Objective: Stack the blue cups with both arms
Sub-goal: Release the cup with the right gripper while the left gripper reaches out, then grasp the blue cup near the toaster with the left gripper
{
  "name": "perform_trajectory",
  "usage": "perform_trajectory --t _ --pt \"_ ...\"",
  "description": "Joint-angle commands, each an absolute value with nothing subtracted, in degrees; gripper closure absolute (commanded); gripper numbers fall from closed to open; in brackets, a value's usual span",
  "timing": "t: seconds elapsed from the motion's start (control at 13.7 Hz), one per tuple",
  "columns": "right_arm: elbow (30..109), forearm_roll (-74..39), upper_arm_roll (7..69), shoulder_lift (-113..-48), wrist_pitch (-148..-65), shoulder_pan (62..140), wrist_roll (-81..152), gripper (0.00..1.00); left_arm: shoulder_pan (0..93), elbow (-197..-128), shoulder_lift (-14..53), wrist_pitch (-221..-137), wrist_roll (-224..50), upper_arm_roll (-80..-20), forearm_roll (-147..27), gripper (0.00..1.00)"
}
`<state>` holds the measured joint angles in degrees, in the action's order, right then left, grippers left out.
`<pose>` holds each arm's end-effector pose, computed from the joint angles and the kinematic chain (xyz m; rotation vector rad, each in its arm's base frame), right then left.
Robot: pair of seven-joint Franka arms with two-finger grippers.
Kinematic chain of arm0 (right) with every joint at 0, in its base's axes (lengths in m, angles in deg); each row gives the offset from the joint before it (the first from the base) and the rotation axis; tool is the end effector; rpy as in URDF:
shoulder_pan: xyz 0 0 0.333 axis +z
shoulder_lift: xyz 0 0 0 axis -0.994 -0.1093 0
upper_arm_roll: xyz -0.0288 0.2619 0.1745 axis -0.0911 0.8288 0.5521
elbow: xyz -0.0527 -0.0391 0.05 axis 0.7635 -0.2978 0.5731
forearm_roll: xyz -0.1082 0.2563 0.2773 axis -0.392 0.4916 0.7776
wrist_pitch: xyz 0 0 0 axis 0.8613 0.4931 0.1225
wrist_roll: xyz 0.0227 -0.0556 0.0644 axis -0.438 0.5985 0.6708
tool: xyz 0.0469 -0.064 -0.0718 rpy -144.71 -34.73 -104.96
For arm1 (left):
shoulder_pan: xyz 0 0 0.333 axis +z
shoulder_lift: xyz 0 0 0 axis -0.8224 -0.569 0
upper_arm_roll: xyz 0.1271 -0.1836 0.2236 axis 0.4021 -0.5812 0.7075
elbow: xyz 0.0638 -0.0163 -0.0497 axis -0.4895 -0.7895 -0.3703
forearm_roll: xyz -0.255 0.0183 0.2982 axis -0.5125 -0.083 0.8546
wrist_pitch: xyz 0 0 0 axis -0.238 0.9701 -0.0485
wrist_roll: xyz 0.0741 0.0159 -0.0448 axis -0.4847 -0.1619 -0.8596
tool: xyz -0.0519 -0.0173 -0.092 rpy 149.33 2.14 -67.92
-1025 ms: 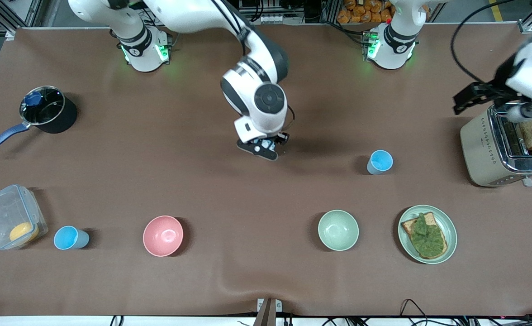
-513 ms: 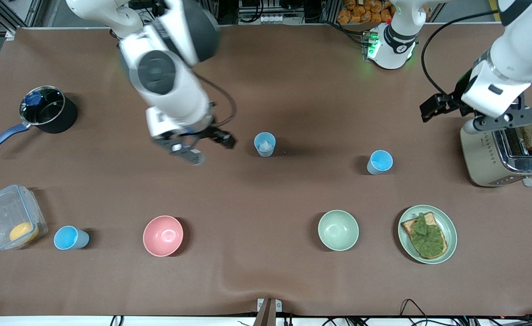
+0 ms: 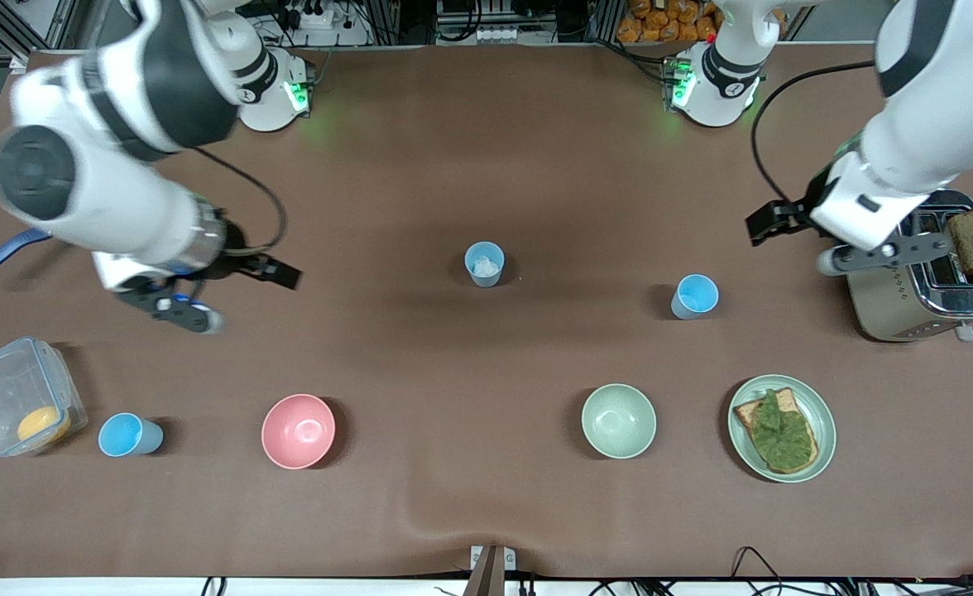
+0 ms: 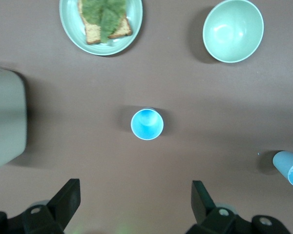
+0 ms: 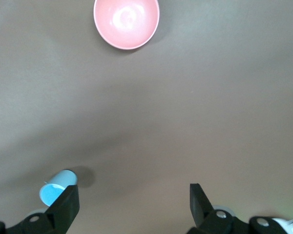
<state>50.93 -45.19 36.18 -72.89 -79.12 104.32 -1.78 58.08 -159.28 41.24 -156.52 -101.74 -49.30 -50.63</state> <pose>0.6068 0.1731 0.5341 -3.0262 0.5052 0.2801 0.5552 -0.1430 0.5482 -3.1242 -0.1749 0.1281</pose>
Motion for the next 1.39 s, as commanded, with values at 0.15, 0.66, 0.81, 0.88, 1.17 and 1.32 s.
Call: perform_trajectory --t 0.15,0.66,0.81,0.88,1.17,1.32 --pt "56.61 -48.04 37.62 -67.04 -77.17 98.06 12.96 0.00 56.47 -167.59 41.36 -167.41 -102.24 -49.26 -51.20 0.00" --pt "60.40 -49.29 37.71 -57.72 -78.22 89.26 27.83 0.00 54.27 -170.07 35.30 -169.80 -102.24 -49.18 -51.02 0.00" --pt "59.26 -49.47 37.70 -57.28 -75.34 88.04 27.75 0.00 53.92 -171.73 33.99 -172.43 -102.33 -49.17 -51.02 0.00" --pt "57.08 -49.47 37.70 -57.72 -72.62 87.68 27.74 0.00 53.92 -172.52 33.55 -174.53 -102.33 -49.26 -51.02 0.00" --pt "56.26 -49.20 38.32 -57.64 -71.80 87.24 27.75 0.00 53.74 -176.56 31.26 -181.38 -102.24 -49.09 -51.02 0.00" --pt "56.35 -53.57 38.32 -57.46 -71.53 86.80 28.53 0.00 53.65 -178.94 30.56 -184.64 -102.15 -49.00 -51.02 0.00"
